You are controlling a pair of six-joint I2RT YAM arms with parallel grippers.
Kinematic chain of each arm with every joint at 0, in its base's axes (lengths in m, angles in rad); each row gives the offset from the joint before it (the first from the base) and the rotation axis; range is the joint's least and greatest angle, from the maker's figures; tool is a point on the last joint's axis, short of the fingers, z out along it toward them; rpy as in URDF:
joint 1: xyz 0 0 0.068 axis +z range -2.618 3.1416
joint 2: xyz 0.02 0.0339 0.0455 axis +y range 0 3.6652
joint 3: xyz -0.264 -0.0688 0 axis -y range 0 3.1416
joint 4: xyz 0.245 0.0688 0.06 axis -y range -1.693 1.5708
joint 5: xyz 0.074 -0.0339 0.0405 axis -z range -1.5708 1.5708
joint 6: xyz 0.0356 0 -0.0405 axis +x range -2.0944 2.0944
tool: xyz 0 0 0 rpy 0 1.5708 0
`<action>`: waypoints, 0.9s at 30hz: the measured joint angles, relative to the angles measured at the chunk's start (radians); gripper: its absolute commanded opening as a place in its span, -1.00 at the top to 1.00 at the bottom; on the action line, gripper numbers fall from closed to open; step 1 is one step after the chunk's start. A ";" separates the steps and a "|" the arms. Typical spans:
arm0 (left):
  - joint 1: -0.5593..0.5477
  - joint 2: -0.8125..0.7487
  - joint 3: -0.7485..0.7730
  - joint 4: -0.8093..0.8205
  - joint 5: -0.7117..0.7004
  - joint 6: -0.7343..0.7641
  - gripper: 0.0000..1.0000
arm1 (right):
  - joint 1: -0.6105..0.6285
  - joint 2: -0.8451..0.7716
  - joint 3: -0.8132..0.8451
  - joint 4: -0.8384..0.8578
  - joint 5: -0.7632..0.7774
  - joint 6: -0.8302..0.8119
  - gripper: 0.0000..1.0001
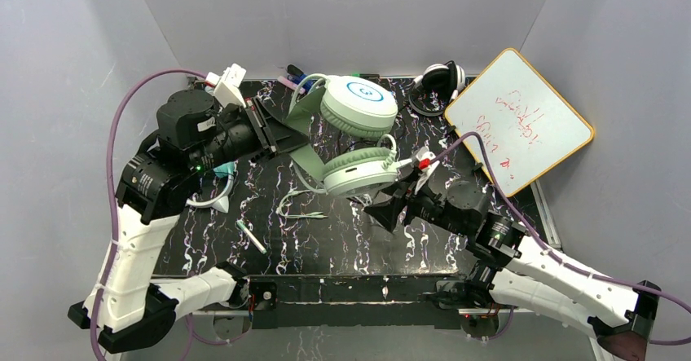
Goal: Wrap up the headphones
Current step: Pick up the headphones from the center of the board, then wrap the headphones cable around the headphones.
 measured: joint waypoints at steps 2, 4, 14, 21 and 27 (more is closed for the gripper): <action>0.000 0.006 -0.001 0.023 0.054 -0.034 1.00 | 0.000 -0.013 0.003 0.008 0.022 -0.014 -0.55; 0.000 0.006 -0.007 0.065 0.102 -0.074 1.00 | 0.000 -0.029 0.003 0.011 0.037 -0.024 -0.45; 0.000 0.004 -0.037 0.395 0.327 -0.305 1.00 | 0.000 -0.045 0.003 0.014 -0.003 -0.043 -0.36; 0.000 0.011 -0.049 0.523 0.395 -0.381 1.00 | 0.000 -0.010 0.003 0.043 -0.102 -0.044 -0.41; 0.000 0.015 -0.078 0.538 0.396 -0.380 1.00 | 0.000 0.049 0.003 0.096 -0.233 -0.045 -0.52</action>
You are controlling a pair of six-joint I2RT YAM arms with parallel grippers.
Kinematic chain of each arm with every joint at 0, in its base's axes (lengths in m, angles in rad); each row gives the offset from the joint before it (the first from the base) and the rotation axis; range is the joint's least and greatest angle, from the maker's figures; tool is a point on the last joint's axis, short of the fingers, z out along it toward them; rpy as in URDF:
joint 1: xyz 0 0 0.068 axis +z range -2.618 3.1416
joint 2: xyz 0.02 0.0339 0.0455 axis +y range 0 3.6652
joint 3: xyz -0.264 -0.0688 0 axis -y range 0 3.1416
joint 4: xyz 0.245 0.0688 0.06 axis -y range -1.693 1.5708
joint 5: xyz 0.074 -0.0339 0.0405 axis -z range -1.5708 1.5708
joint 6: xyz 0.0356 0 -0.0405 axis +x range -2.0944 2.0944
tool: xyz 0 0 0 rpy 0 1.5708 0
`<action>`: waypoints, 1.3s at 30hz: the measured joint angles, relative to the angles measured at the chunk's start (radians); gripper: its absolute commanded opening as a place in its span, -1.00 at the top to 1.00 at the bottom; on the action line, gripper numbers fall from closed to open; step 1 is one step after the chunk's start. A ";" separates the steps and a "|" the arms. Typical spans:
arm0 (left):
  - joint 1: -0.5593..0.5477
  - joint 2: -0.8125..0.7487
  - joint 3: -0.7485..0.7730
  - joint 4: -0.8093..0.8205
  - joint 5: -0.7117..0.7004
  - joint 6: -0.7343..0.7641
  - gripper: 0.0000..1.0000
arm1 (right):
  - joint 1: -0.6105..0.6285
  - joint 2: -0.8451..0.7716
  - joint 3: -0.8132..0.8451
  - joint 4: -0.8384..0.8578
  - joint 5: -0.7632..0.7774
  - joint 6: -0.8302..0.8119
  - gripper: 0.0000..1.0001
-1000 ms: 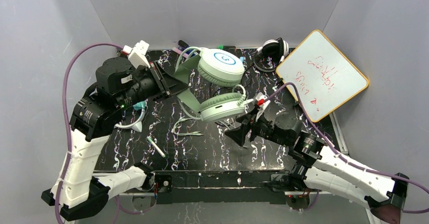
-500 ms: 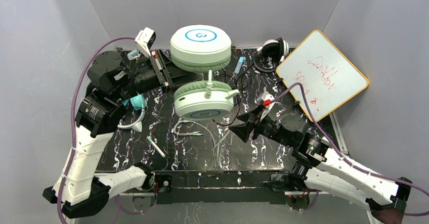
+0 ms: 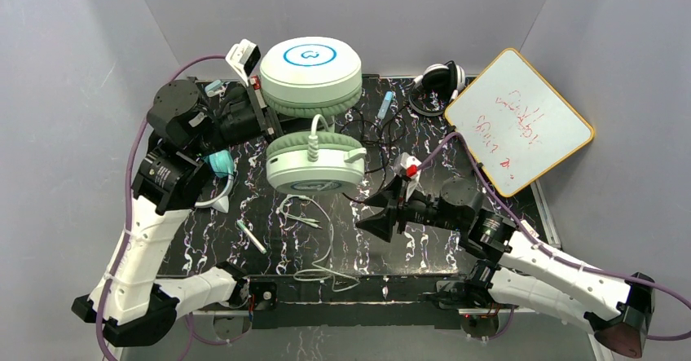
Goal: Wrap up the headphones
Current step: Wrap the headphones cable around the headphones.
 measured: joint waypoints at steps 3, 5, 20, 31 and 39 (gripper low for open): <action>0.000 0.002 -0.018 -0.014 -0.009 0.014 1.00 | 0.000 0.024 0.000 0.037 -0.089 0.002 -0.58; 0.000 0.002 -0.029 -0.027 -0.016 0.022 1.00 | 0.000 0.035 0.000 0.064 -0.143 0.003 -0.63; 0.000 0.005 -0.060 -0.108 -0.080 0.072 1.00 | 0.001 0.280 0.013 0.296 -0.315 0.053 -0.66; 0.000 0.012 -0.064 -0.142 -0.102 0.095 1.00 | 0.120 0.458 0.015 0.520 -0.320 0.123 -0.61; 0.000 0.046 -0.064 -0.156 -0.110 0.105 1.00 | 0.205 0.514 -0.014 0.624 -0.225 0.120 -0.57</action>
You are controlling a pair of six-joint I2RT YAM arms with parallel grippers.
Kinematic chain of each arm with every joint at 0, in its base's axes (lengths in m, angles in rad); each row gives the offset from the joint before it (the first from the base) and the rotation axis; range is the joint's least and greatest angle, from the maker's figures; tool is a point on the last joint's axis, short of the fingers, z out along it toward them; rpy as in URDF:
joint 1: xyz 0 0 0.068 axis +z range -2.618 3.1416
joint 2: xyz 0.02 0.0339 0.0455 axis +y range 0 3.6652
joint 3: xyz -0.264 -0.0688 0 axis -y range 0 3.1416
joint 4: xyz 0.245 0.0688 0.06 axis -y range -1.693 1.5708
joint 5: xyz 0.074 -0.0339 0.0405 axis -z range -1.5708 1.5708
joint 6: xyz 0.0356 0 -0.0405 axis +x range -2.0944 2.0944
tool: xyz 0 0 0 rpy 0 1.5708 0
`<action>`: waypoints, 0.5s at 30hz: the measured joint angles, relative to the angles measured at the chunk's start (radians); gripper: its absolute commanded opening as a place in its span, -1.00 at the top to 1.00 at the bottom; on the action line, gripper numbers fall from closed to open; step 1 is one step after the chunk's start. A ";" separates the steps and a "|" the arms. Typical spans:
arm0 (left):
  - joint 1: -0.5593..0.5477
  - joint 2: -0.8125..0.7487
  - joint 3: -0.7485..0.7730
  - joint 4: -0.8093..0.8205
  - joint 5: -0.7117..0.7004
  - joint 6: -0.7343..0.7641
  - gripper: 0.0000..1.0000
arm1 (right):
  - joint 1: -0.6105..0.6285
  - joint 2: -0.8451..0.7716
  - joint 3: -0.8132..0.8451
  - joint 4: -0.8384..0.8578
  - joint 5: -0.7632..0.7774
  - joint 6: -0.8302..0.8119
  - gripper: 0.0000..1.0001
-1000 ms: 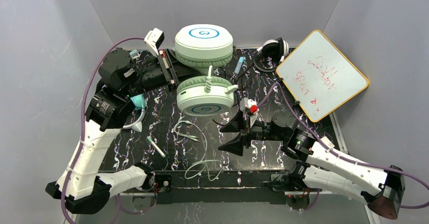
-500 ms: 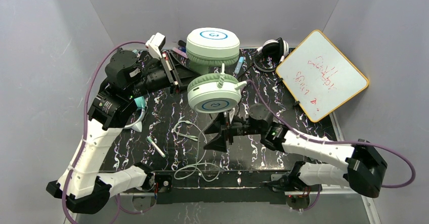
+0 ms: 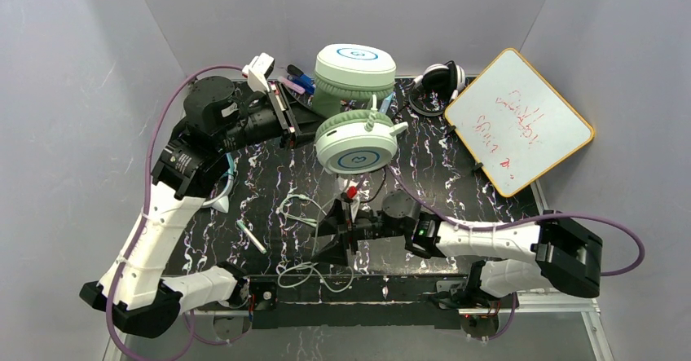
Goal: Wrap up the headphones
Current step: Wrap the headphones cable around the headphones.
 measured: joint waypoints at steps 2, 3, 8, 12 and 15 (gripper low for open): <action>0.000 0.003 0.000 -0.003 -0.005 0.000 1.00 | 0.021 0.026 0.000 0.009 0.058 -0.008 -0.53; 0.000 0.004 0.000 -0.003 -0.008 0.000 1.00 | 0.034 0.039 0.000 0.019 0.092 -0.014 -0.42; 0.000 0.003 0.000 -0.004 -0.018 0.002 1.00 | 0.085 0.090 -0.013 0.088 0.268 -0.022 0.76; 0.000 0.003 0.014 -0.072 -0.070 0.030 1.00 | 0.088 0.080 -0.017 0.085 0.413 0.004 0.97; -0.002 0.009 0.062 -0.208 -0.186 0.077 1.00 | 0.085 -0.006 -0.059 0.043 0.547 0.013 0.97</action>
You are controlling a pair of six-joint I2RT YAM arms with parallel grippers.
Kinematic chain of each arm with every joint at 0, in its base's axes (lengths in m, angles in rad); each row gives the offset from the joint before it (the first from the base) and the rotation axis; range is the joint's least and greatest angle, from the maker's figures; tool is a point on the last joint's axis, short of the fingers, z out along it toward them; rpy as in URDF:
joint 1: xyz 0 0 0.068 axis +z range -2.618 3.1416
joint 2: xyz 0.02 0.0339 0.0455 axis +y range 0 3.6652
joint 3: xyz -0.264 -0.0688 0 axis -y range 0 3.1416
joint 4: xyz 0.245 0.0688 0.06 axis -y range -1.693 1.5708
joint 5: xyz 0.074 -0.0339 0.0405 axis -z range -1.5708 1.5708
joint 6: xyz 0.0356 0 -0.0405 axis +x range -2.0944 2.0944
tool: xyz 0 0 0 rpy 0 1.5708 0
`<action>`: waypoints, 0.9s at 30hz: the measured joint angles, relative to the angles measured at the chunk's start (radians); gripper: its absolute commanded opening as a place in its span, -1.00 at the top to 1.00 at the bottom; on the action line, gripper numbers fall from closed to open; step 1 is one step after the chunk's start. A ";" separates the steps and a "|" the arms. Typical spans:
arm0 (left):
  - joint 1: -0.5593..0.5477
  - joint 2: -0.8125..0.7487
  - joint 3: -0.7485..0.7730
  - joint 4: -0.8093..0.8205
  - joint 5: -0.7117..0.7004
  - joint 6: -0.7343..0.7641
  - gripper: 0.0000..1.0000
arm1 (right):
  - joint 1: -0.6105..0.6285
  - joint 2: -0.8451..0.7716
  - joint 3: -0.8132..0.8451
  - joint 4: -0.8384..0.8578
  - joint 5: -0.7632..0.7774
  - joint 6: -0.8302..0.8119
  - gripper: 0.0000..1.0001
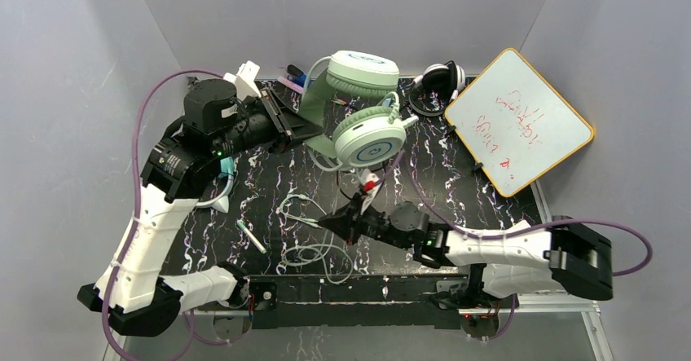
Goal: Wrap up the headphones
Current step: Wrap the headphones cable around the headphones.
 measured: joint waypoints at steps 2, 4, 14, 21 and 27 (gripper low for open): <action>0.000 0.006 0.035 -0.094 -0.092 0.026 1.00 | -0.015 -0.080 -0.027 -0.038 0.055 0.004 0.97; 0.000 0.005 0.043 -0.174 -0.176 0.031 1.00 | -0.043 -0.130 -0.023 -0.098 0.080 0.014 0.97; 0.000 -0.004 -0.083 -0.327 -0.450 -0.133 1.00 | -0.084 -0.029 0.089 -0.385 -0.044 0.072 0.97; 0.000 -0.015 -0.056 -0.480 -0.880 -0.177 1.00 | -0.032 -0.048 0.090 -0.470 -0.116 0.140 0.97; 0.001 0.032 -0.035 -0.615 -1.250 -0.185 1.00 | -0.007 -0.051 0.179 -0.651 -0.142 0.137 0.97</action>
